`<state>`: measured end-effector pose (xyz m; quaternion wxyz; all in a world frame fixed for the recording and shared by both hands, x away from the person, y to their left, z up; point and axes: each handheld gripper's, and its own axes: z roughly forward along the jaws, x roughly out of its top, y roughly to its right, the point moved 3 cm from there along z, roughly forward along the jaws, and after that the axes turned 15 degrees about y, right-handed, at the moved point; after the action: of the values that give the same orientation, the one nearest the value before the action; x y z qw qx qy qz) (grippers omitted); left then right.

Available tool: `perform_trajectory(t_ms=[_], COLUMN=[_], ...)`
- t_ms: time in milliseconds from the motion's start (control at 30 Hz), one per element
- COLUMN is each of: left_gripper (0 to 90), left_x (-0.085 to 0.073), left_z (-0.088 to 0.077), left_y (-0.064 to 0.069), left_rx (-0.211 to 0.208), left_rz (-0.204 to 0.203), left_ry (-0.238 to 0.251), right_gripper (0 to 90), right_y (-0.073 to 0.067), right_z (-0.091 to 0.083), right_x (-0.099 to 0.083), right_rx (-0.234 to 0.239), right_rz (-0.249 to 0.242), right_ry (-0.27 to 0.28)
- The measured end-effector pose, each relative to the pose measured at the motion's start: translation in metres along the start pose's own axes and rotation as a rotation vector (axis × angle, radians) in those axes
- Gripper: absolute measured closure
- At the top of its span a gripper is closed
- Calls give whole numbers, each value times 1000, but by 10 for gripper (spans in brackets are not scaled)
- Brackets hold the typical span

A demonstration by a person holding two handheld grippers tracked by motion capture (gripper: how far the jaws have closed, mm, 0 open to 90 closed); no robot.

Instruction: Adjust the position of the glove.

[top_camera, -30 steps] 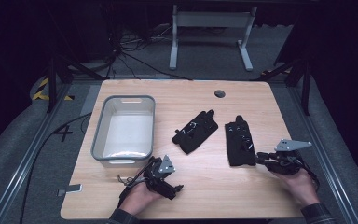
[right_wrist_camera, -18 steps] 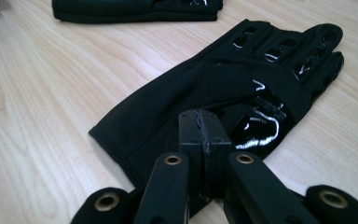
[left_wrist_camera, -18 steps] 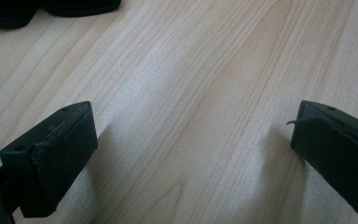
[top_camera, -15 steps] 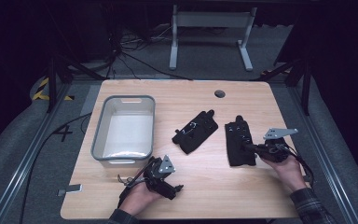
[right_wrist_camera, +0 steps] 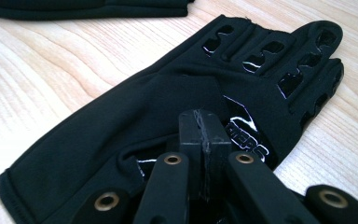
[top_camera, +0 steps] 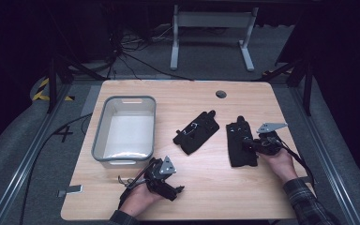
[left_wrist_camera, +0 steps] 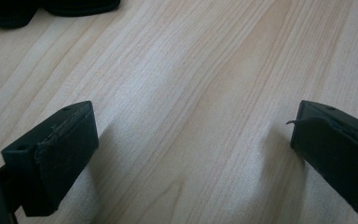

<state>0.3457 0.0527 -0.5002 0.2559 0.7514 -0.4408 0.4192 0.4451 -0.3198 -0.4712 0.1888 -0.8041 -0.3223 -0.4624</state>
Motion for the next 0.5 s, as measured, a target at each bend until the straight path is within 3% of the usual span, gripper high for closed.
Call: perform_trajectory(t_ms=[233,500], left_gripper=[10,10], left_x=[0,-1], left_z=[0,-1], left_y=[0,1], left_rx=[0,1], left_rz=[-1,1], left_ry=[0,1], right_gripper=[893,894], right_y=[-2,-11], right_z=[3,1], right_x=[-2,-4], right_rx=[11,68], right_rz=[-6,-10], right_ry=[-12,-23])
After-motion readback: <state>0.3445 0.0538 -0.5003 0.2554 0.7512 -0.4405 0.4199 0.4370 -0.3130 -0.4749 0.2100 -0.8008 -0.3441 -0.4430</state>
